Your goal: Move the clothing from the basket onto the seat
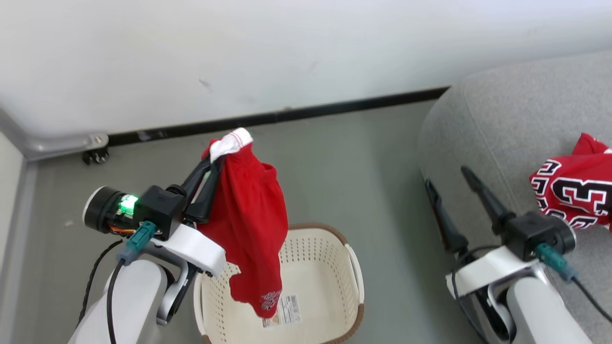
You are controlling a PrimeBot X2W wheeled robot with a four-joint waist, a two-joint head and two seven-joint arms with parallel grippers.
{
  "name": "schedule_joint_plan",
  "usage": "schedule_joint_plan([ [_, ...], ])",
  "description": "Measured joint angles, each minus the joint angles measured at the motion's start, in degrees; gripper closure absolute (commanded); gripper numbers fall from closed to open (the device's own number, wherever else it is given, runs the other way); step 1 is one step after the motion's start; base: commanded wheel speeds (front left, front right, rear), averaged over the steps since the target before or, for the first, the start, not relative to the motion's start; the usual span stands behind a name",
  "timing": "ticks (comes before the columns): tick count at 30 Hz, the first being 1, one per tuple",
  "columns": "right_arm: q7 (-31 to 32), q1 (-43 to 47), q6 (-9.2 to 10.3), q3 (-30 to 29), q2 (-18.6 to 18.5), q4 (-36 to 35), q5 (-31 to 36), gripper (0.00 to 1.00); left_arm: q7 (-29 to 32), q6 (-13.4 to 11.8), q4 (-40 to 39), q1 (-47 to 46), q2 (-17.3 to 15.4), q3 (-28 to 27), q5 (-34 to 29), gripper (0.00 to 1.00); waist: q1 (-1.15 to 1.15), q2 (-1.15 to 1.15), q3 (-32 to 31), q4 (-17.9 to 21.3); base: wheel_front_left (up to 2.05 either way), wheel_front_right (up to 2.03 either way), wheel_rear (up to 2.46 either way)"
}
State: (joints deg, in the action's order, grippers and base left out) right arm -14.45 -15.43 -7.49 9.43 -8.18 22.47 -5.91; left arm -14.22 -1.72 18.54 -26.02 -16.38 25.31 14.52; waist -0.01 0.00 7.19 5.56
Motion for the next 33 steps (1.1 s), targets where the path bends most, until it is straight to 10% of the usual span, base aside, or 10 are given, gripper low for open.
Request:
schedule_joint_plan([
  [33,1.89,3.64,0.0,22.1,-7.31,3.04,-14.85,0.0,2.72,7.86,-7.5,-10.12,2.91,6.3,3.01,1.0,0.0,0.0,-10.59,0.09,0.0,0.0,0.0],
])
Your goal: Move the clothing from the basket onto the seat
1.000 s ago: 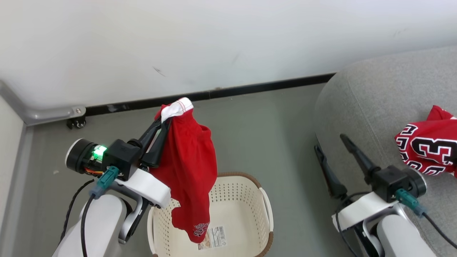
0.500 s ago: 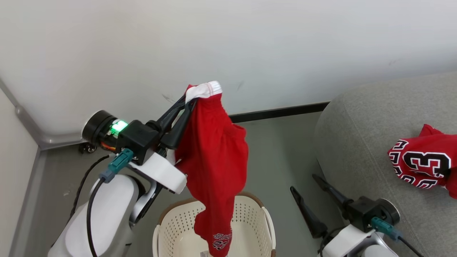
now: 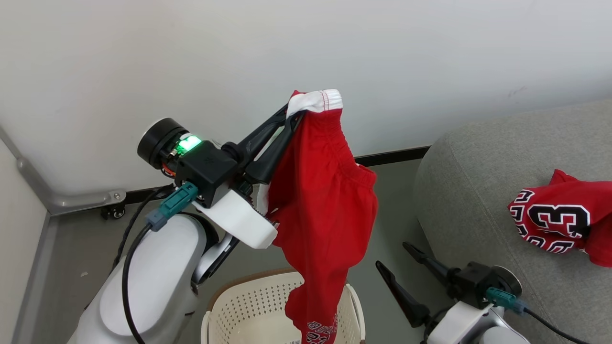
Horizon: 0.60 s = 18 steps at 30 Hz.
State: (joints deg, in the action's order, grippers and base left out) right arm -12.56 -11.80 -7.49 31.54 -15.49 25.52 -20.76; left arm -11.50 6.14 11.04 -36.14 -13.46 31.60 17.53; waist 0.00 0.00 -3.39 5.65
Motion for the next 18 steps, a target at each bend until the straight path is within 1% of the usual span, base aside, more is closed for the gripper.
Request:
schedule_joint_plan([
  [9,1.59,-5.24,0.0,8.69,-2.78,0.14,-4.32,0.0,0.98,0.44,-0.98,-0.94,0.94,2.12,0.45,1.0,0.0,0.0,0.15,-0.57,0.0,0.0,0.0],
  [18,1.98,-10.22,0.0,15.11,-5.5,1.97,-5.44,0.0,1.93,0.54,-1.47,-1.81,1.09,3.44,1.01,1.0,0.0,0.0,0.04,-1.76,0.0,0.0,0.0],
])
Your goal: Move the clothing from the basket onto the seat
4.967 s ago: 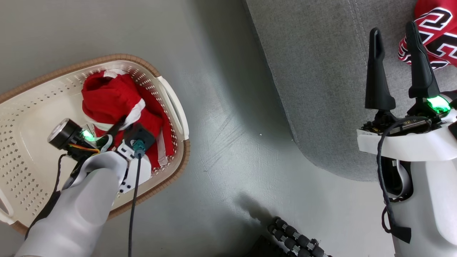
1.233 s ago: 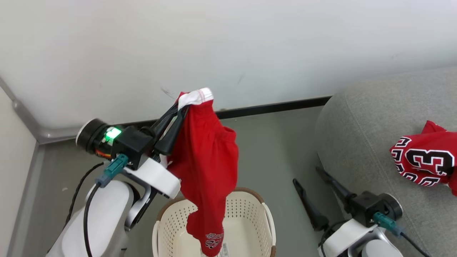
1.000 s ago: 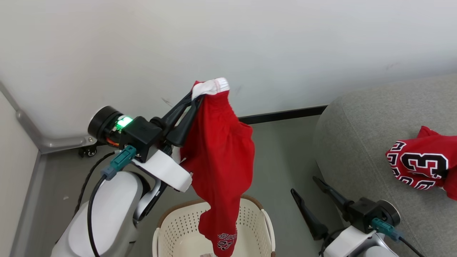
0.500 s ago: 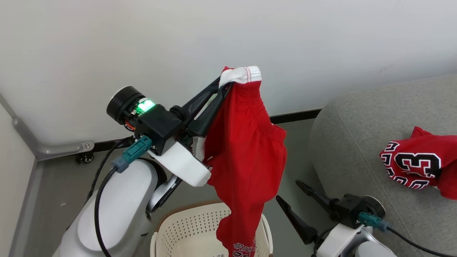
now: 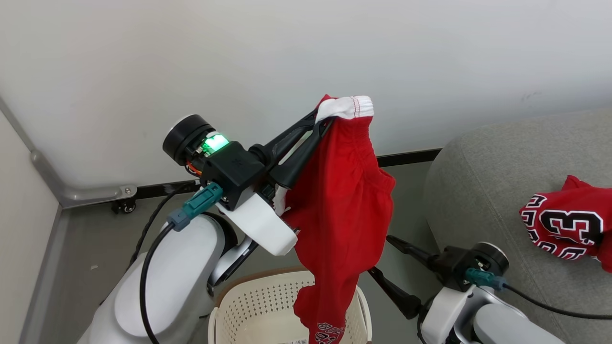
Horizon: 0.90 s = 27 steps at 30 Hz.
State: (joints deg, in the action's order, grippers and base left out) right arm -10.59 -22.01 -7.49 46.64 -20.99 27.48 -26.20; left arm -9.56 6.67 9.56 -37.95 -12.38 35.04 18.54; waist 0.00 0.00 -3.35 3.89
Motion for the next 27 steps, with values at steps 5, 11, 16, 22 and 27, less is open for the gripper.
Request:
schedule_joint_plan([
  [5,-0.52,-3.22,0.0,3.93,-0.86,0.8,1.45,0.0,0.38,0.23,-0.07,-0.23,0.03,0.82,0.59,1.0,0.0,0.0,-0.1,-0.63,0.0,0.0,0.0],
  [11,-1.6,-5.69,0.0,7.59,-0.65,1.21,1.98,0.0,0.48,0.25,-0.07,-0.26,0.05,1.45,1.34,1.0,0.0,0.0,-0.2,-1.19,0.0,0.0,0.0],
  [16,-2.61,-7.62,0.0,11.48,-0.35,2.05,2.23,0.65,0.49,0.4,0.05,-0.27,0.02,1.91,2.1,1.0,0.0,0.0,-0.26,-1.64,0.0,0.0,0.0],
  [22,-3.28,-9.45,0.0,13.24,-0.1,2.45,2.54,1.0,0.81,0.4,0.43,-0.27,-0.36,1.91,2.82,1.0,0.0,0.0,-0.11,-1.58,0.0,0.0,0.0],
  [27,-3.69,-10.2,0.0,13.66,0.49,2.48,2.36,1.0,0.81,0.4,1.32,-0.24,-1.01,1.35,3.14,1.0,0.0,0.0,0.1,-1.17,0.0,0.0,0.0],
])
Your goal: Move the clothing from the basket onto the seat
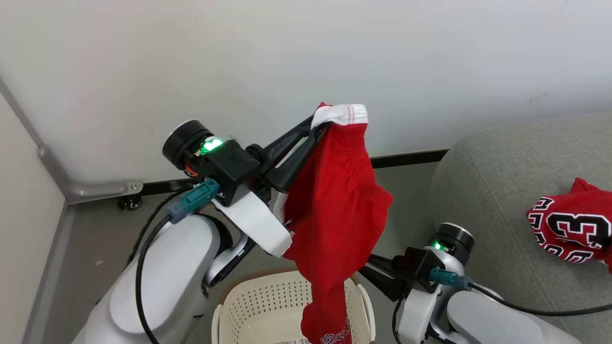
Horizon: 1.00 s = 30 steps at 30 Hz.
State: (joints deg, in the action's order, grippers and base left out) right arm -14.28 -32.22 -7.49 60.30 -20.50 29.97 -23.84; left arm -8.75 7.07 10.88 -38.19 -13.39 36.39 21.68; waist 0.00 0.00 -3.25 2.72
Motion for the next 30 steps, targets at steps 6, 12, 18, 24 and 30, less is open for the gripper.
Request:
schedule_joint_plan([
  [6,-0.01,0.08,0.0,-2.48,-0.38,-1.94,-2.07,1.0,0.03,-0.01,1.91,0.76,-1.03,-0.97,1.24,1.0,0.0,0.0,0.27,0.79,0.0,0.0,0.0],
  [12,-0.02,1.72,0.0,-8.7,-1.59,-6.14,-5.14,1.0,0.1,-0.26,4.52,2.86,-2.35,-2.01,1.92,1.0,0.0,0.0,0.52,1.97,0.0,0.0,0.0],
  [18,-0.02,5.18,0.0,-16.37,-3.05,-9.51,-6.69,1.0,-0.43,-0.58,7.4,5.39,-3.3,-2.96,2.9,1.0,0.0,0.0,0.73,3.43,0.0,0.0,0.0],
  [24,-0.02,8.48,0.0,-24.88,-4.87,-11.76,-7.51,1.0,-1.64,-0.57,8.91,7.71,-3.69,-3.02,3.44,1.0,0.0,0.0,0.87,5.04,0.0,0.0,0.0],
  [30,-0.02,11.38,0.0,-33.14,-4.9,-13.25,-7.68,1.0,-2.4,-0.51,9.03,8.99,-3.23,-2.44,4.53,0.68,0.0,0.0,1.01,6.57,0.0,0.0,0.0],
])
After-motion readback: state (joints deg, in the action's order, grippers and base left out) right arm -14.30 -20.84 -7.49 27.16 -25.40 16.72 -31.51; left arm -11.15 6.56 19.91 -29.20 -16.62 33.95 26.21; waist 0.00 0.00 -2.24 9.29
